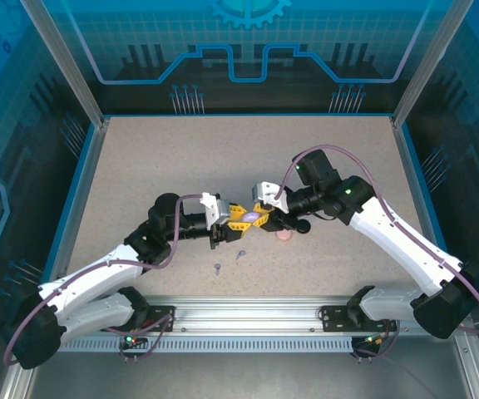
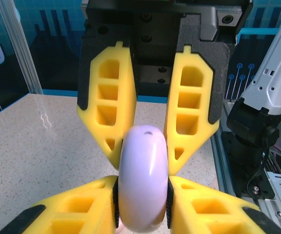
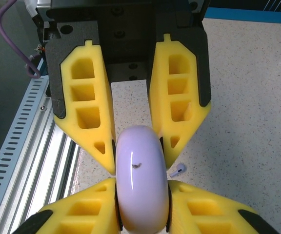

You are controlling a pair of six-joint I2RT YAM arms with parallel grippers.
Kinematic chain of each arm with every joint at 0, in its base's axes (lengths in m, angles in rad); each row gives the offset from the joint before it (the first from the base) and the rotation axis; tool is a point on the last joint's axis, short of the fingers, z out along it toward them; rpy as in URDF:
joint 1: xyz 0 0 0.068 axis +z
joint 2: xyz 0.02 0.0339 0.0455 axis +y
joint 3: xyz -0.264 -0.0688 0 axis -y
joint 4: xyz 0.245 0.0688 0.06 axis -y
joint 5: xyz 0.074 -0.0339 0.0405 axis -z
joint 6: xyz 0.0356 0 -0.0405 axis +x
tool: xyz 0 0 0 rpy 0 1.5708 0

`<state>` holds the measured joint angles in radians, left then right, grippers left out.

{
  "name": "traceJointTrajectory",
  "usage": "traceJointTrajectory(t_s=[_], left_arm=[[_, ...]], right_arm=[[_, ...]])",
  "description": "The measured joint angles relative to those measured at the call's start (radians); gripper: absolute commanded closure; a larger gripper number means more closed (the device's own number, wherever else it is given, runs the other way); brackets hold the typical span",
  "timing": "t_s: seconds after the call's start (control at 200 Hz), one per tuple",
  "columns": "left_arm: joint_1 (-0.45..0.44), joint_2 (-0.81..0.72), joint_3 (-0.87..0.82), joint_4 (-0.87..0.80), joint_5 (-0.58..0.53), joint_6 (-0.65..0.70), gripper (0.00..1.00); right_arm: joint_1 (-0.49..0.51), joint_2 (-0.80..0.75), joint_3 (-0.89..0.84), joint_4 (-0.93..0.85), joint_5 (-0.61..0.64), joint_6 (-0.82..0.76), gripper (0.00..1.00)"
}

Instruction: Insert wireless bluetooth earbuds into charging case

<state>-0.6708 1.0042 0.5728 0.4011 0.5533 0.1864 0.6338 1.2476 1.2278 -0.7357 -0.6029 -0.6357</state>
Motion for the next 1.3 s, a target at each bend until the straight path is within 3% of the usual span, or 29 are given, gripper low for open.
traceJointTrajectory(t_s=[0.165, 0.84, 1.136, 1.301], left_arm=[[-0.002, 0.001, -0.006, -0.004, -0.001, 0.000, 0.63], [-0.015, 0.027, -0.006, -0.001, -0.008, -0.001, 0.65], [-0.017, 0.027, -0.006, -0.002, -0.016, -0.003, 0.77], [-0.017, 0.027, -0.006, -0.004, -0.019, -0.002, 0.82]], right_arm=[[0.000, -0.014, 0.000, 0.000, 0.000, 0.000, 0.73], [0.006, 0.006, 0.000, -0.003, 0.019, 0.000, 0.72], [0.010, 0.011, 0.000, -0.013, 0.020, 0.000, 0.72], [0.010, 0.010, 0.000, -0.014, 0.026, 0.004, 0.65]])
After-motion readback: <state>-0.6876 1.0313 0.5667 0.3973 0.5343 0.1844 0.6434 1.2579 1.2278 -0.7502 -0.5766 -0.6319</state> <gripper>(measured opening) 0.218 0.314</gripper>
